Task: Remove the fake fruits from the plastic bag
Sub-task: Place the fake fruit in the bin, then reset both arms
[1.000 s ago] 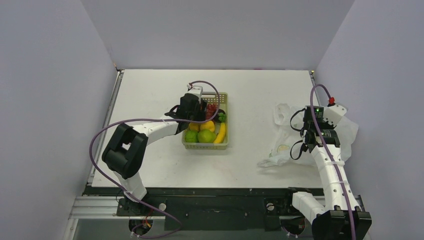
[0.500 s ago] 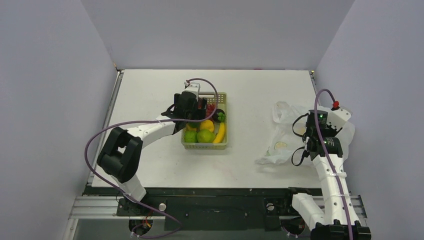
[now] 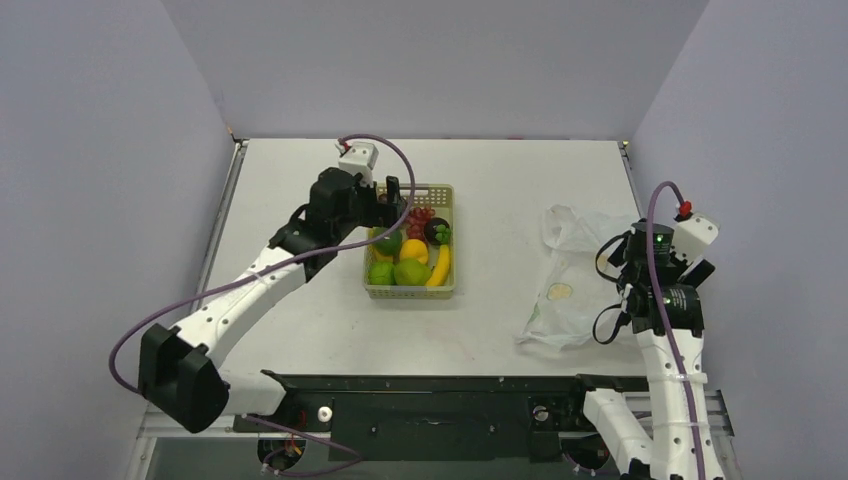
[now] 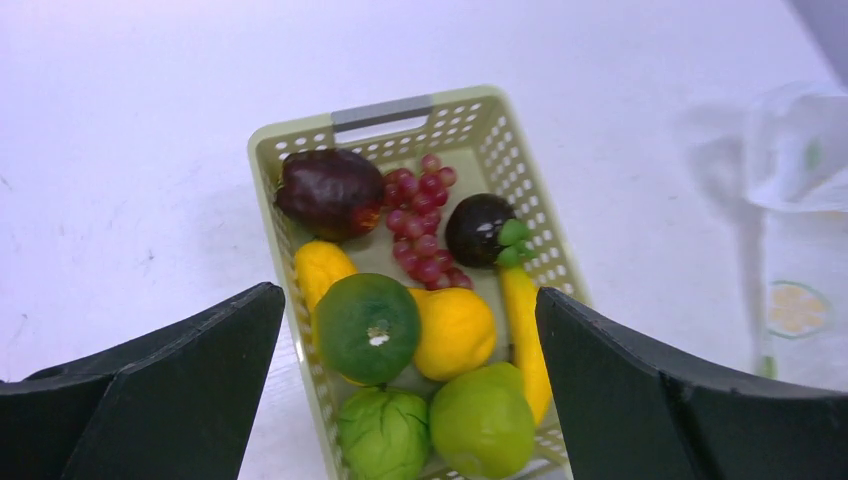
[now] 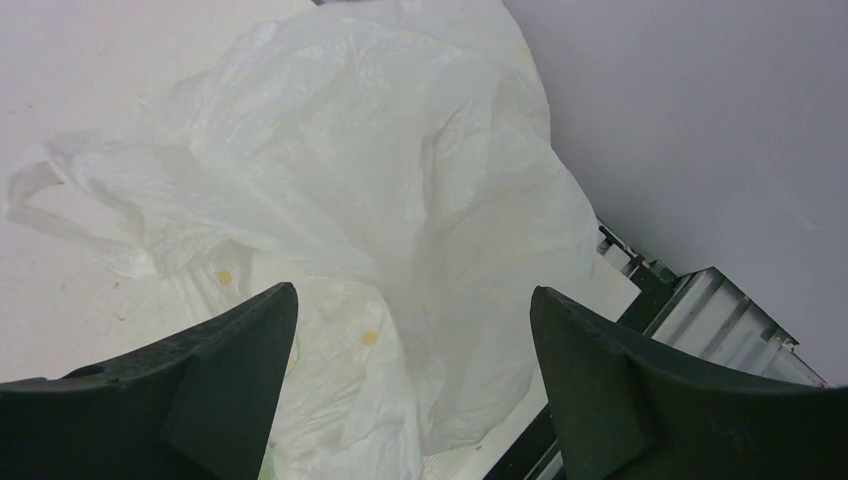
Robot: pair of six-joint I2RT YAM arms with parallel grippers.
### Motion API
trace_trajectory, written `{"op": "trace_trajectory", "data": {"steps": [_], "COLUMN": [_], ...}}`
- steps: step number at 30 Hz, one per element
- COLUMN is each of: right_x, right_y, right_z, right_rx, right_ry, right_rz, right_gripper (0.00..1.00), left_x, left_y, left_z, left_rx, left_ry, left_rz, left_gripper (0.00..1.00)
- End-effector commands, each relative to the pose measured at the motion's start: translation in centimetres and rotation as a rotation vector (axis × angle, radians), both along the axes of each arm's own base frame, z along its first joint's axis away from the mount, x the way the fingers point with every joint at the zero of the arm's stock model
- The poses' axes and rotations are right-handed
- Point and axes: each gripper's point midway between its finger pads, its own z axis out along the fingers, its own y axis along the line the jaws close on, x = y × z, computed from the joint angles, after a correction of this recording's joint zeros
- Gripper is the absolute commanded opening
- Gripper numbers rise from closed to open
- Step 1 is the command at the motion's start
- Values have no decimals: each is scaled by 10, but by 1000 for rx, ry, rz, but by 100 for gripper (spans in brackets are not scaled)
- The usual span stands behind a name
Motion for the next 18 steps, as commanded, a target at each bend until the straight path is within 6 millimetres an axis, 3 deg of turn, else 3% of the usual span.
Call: {"op": "trace_trajectory", "data": {"steps": [1, 4, 7, 13, 18], "right_x": [-9, -12, -21, -41, -68], "right_y": [18, 40, 56, 78, 79], "right_z": [46, 67, 100, 165, 208], "right_rx": [9, 43, 49, 48, 3], "right_ry": [-64, -118, -219, -422, -564], "right_rz": [128, 276, 384, 514, 522], "right_gripper": [82, 83, 84, 86, 86], "left_x": [-37, -72, -97, -162, -203], "left_y": [-4, 5, 17, 66, 103], "left_z": [93, 136, 166, 237, 266], "left_rx": [-189, -248, -276, -313, -378], "left_ry": [-110, -182, -242, -429, -542], "left_rz": [-101, -162, -184, -162, -102], "left_gripper": [97, 97, 97, 97, 97]}}
